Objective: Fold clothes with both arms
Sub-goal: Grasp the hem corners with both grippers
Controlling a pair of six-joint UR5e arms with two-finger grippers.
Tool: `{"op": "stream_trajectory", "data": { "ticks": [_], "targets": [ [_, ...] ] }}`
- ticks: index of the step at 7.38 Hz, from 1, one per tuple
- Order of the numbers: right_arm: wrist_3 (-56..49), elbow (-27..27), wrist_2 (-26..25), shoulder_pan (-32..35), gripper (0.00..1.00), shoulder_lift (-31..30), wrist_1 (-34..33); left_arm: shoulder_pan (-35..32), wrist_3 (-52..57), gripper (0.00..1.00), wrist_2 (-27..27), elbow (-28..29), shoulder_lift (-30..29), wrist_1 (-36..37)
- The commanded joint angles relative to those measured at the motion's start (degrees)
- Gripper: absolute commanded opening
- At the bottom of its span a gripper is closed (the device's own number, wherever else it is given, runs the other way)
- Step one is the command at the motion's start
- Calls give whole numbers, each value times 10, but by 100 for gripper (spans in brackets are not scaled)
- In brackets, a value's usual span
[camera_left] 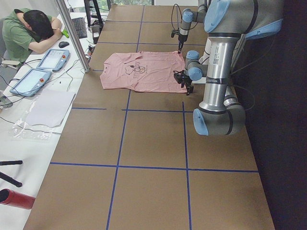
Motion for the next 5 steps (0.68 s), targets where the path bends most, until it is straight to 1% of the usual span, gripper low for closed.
{"op": "stream_trajectory", "data": {
  "ticks": [1,3,4,5],
  "targets": [
    [0,1,0,2,0,0,0,-1,-2,74,-1,1,0,-1],
    [0,4,6,6,0,-1,0,1,-4,69,-2,3,0,-2],
    [0,4,6,6,0,-2,0,1,-4,59,-2,3,-1,-2],
    [0,4,6,6,0,-3,0,2,-5,38,-2,3,-5,-2]
  ]
}}
